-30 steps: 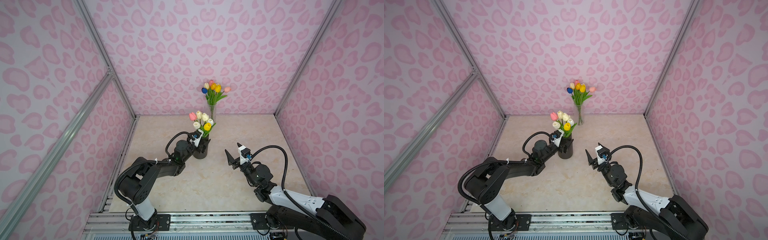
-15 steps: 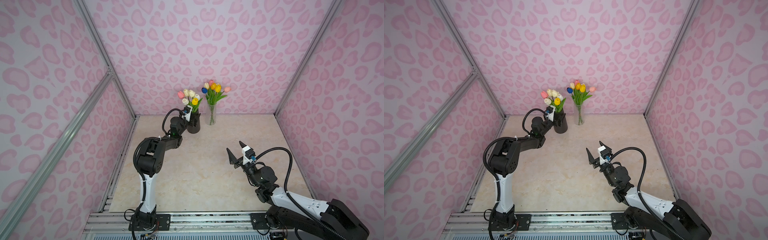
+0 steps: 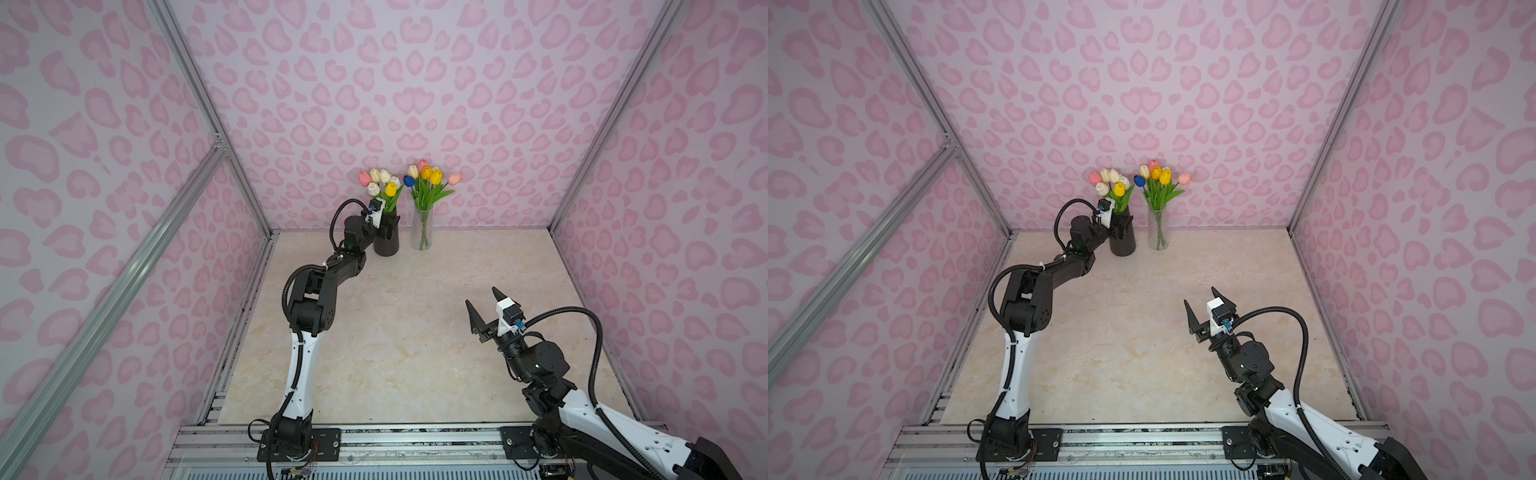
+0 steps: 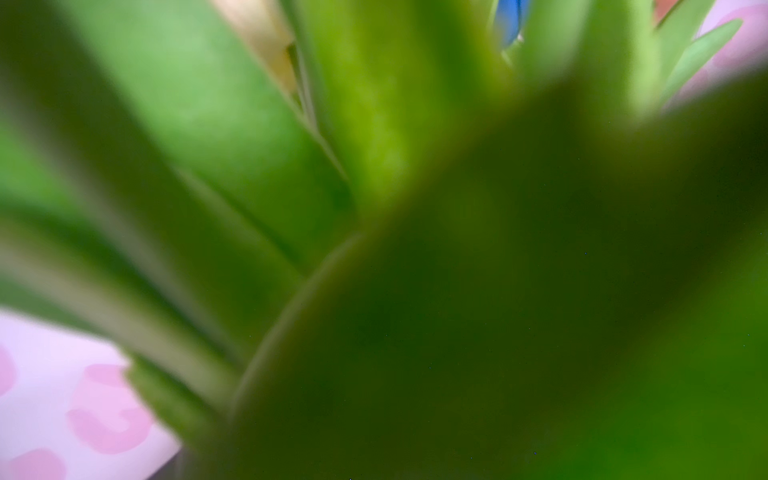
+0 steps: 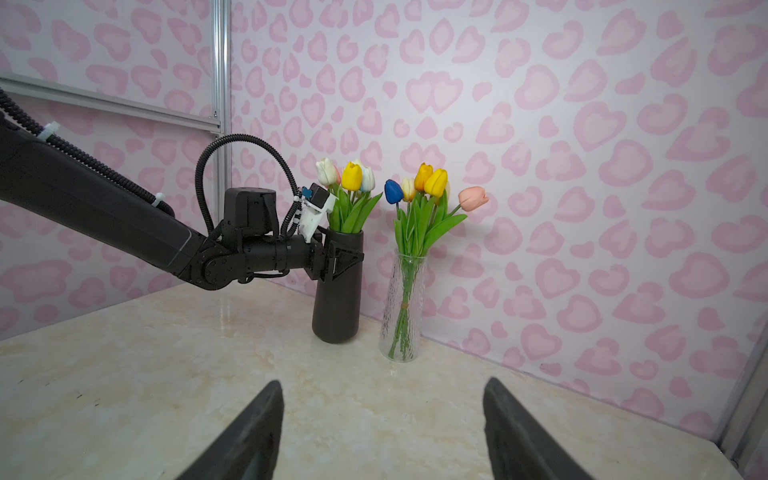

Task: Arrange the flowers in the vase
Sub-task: 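Set the dark grey vase down and open the left gripper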

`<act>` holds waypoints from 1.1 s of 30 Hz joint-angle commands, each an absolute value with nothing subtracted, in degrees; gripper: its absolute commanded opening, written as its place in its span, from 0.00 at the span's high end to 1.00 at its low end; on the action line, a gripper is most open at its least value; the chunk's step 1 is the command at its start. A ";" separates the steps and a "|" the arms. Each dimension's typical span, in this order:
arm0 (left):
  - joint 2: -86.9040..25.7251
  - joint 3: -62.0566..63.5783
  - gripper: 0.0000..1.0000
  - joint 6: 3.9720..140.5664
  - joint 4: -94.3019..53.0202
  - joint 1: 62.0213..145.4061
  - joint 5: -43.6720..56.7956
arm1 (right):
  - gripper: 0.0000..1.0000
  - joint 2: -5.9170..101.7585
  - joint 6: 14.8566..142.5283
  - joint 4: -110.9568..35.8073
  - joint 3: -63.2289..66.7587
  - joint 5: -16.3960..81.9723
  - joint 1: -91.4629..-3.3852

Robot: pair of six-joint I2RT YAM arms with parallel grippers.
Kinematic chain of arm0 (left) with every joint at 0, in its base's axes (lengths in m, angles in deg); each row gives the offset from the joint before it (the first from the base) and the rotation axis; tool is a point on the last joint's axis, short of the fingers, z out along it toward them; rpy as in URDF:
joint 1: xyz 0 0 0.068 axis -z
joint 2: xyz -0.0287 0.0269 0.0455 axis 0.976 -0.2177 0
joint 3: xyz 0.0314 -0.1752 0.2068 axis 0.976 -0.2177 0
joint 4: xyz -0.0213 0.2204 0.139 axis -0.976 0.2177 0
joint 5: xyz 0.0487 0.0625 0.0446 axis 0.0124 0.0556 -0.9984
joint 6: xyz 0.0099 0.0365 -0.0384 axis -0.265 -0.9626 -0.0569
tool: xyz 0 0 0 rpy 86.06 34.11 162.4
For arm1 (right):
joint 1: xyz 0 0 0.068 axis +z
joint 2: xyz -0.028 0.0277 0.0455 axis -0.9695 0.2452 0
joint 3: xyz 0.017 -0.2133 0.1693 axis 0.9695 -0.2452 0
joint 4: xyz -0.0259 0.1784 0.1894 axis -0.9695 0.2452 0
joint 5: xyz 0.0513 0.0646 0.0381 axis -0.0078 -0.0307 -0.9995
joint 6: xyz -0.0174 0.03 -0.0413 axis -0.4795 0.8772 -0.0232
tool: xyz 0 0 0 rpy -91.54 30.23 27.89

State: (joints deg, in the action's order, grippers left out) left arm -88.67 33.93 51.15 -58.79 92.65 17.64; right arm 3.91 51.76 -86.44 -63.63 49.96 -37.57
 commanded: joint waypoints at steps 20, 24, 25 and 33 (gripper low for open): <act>-87.26 31.73 0.03 45.86 -65.51 92.53 15.50 | 0.26 2.90 50.23 -81.88 -62.25 49.84 -37.97; -85.81 29.90 0.03 45.51 -66.50 92.51 15.56 | 0.26 3.95 50.10 -82.72 -61.92 49.61 -38.09; -85.42 29.40 0.03 45.49 -66.67 92.54 15.56 | 0.26 4.11 50.07 -82.98 -61.86 49.61 -38.16; -79.26 19.40 0.03 44.14 -70.32 92.14 15.97 | 0.25 4.24 49.66 -82.51 -61.15 49.55 -38.20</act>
State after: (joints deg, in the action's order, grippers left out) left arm -81.35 22.01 45.09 -65.85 92.47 15.65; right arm 4.15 50.27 -81.45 -61.40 49.82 -38.18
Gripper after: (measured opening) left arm 0.969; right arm 0.746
